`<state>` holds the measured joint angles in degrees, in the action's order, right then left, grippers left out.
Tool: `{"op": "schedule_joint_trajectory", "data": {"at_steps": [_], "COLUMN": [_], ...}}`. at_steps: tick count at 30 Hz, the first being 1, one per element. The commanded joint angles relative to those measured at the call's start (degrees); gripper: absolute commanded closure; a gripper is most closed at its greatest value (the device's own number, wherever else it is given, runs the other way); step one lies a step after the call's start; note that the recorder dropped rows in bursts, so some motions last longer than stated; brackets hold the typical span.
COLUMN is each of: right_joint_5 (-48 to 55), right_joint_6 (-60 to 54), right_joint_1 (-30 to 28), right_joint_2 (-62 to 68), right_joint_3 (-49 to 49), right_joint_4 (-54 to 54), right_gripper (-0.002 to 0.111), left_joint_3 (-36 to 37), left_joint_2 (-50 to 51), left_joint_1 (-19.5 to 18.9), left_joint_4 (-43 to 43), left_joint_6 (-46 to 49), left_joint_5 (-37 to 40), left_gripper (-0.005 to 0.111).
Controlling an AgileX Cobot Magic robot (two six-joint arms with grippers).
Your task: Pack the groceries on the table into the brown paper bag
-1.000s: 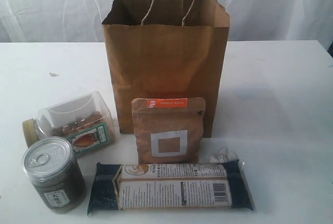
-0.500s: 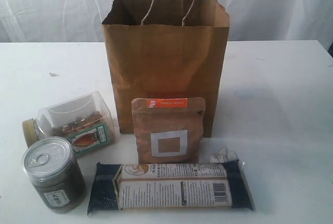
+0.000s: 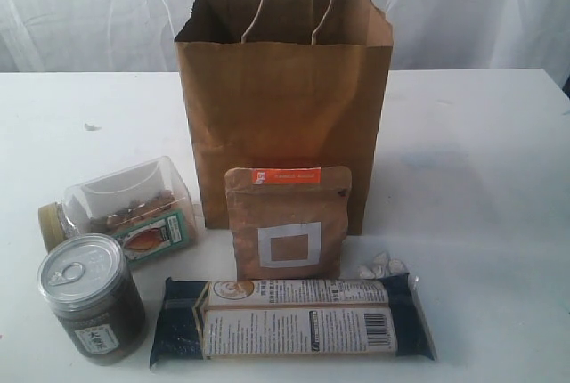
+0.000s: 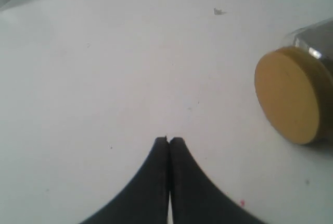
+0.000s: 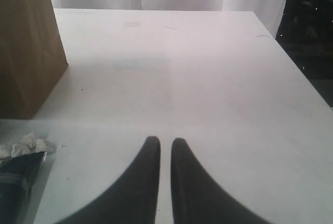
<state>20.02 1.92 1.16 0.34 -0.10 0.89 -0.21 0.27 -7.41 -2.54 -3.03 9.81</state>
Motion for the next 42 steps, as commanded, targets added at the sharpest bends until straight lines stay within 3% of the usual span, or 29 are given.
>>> {"op": "schedule_joint_trajectory", "data": {"at_steps": [1, 4, 8, 10, 14, 20, 24, 28, 31, 32, 33, 35, 38, 40, 42], "right_joint_5": [0.05, 0.05, 0.05, 0.05, 0.05, 0.05, 0.05, 0.05, 0.05, 0.05, 0.05, 0.05, 0.05, 0.05, 0.05], "right_joint_6": [-0.63, -0.63, -0.63, -0.63, -0.63, -0.63, -0.63, -0.63, -0.63, -0.63, -0.63, -0.63, -0.63, -0.63, -0.63], "right_joint_1": [0.18, 0.18, 0.18, 0.18, 0.18, 0.18, 0.18, 0.18, 0.18, 0.18, 0.18, 0.18, 0.18, 0.18, 0.18], "right_joint_2": [-0.34, -0.34, -0.34, -0.34, -0.34, -0.34, -0.34, -0.34, -0.34, -0.34, -0.34, -0.34, -0.34, -0.34, -0.34], "right_joint_3": [0.1, 0.1, 0.1, 0.1, 0.1, 0.1, 0.1, 0.1, 0.1, 0.1, 0.1, 0.1, 0.1, 0.1, 0.1], "right_joint_4": [-0.02, -0.02, -0.02, -0.02, -0.02, -0.02, -0.02, -0.02, -0.02, -0.02, -0.02, -0.02, -0.02, -0.02, -0.02], "right_gripper": [0.1, 0.1, 0.1, 0.1, 0.1, 0.1, 0.1, 0.1, 0.1, 0.1, 0.1, 0.1, 0.1, 0.1, 0.1], "left_joint_3": [0.21, 0.21, 0.21, 0.21, -4.03, -14.19, -20.99, -24.78, -20.08, -17.48, -12.24, -9.02, -10.78, -17.31, -24.91], "left_joint_2": [-0.27, -0.27, -0.27, -0.27, -0.27, -0.27, -0.27, 2.1, 11.92, 15.08, 21.33, 29.14, 36.77, 41.19, 45.5], "left_joint_1": [0.29, 0.29, 0.29, 0.29, 0.29, 0.29, 0.29, 0.29, 1.29, 2.18, 4.3, 6.35, 6.84, 6.84, 6.84], "left_joint_4": [4.47, 4.47, 4.58, 5.95, 6.01, 4.64, 3.78, 3.78, 3.78, 3.78, 3.78, 3.78, 3.78, 4.03, 4.03], "left_joint_6": [-8.1, -9.44, -9.56, -9.7, -11.98, -12.28, -11.67, -3.7, 6.84, 8.81, 11.04, 15.11, 13.62, 5.04, 3.86], "left_joint_5": [-9.81, -19.02, -39.08, -45.36, -48.57, -61.4, -53.74, -30.82, -20.42, -22.39, -32.22, -40.91, -39.47, -23.98, -9.81], "left_gripper": [0.107, 0.107, 0.107, 0.107, 0.107, 0.107, 0.107, 0.107, 0.107, 0.107, 0.107, 0.107, 0.107, 0.107, 0.107]}}
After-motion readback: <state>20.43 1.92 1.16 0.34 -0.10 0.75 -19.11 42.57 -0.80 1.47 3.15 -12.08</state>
